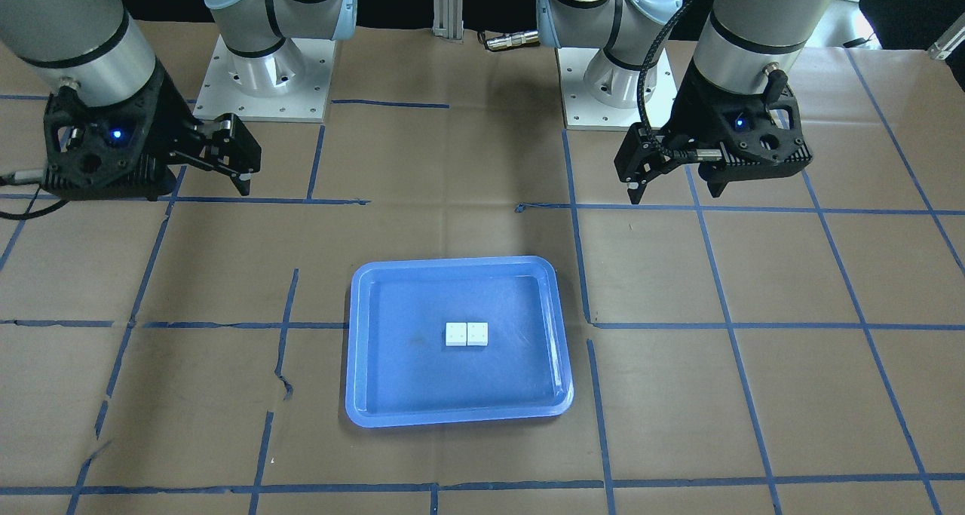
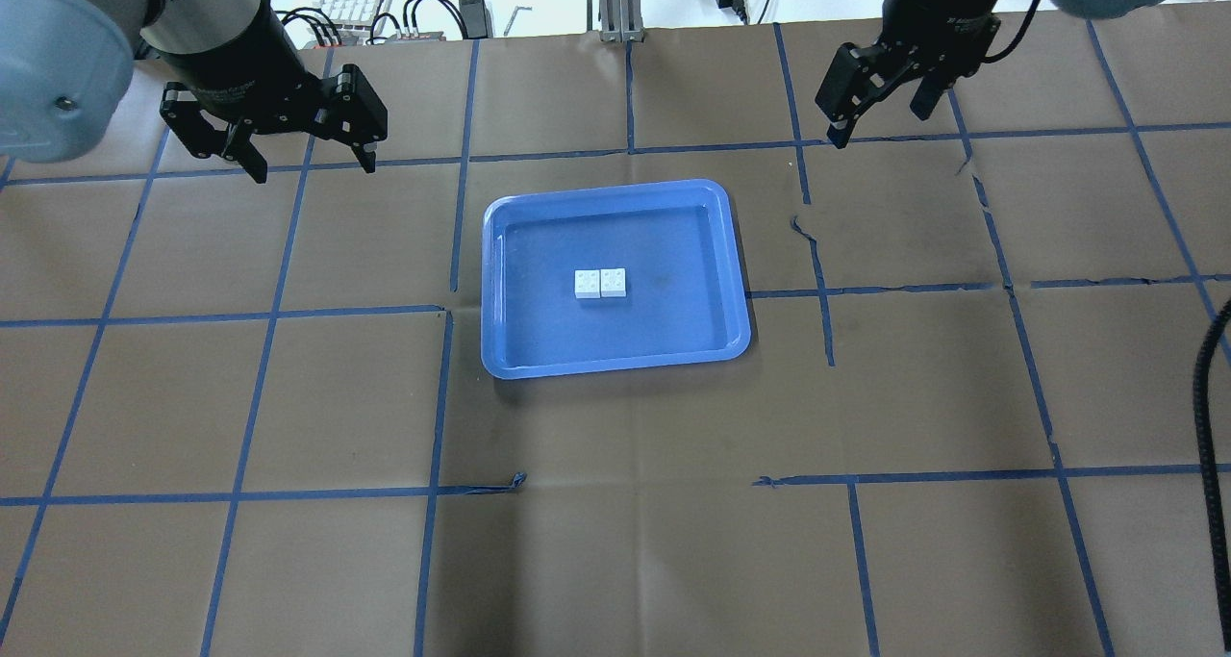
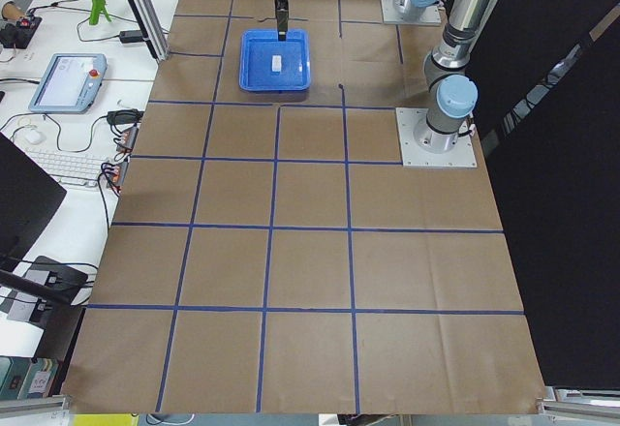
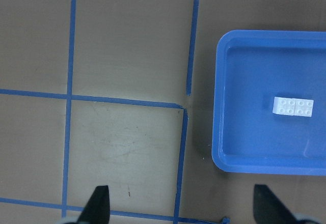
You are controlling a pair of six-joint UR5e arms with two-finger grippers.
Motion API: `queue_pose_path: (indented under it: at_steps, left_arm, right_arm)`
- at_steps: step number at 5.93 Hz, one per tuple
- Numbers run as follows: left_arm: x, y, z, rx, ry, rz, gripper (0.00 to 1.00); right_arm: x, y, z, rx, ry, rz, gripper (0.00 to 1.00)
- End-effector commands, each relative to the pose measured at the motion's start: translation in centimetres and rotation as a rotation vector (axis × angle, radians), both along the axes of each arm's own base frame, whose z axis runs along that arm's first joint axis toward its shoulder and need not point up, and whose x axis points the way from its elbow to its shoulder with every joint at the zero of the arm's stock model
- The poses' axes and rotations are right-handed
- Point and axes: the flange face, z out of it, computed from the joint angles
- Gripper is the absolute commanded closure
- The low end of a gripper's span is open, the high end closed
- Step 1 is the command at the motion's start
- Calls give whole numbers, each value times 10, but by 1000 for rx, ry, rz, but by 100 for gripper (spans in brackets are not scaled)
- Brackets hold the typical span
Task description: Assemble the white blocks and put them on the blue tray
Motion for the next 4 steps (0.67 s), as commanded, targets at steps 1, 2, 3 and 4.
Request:
queue_pose_path:
  at_steps: [1,2,3,4]
  left_arm:
    - [0,0,0,-1,0,0,1]
    - [0,-1,-2,2,0,0,1]
    - [0,-1,-1,1,0,0,1]
    - [0,0,0,-2,0,0,1]
  right_arm:
    - [18,31,-2,29,10,-64,0]
    - [15,30,-8,40,11,-59,0]
    - [12,28,-9,36,10,-65,0]
    - [11,28,-9,36,11,-68,0]
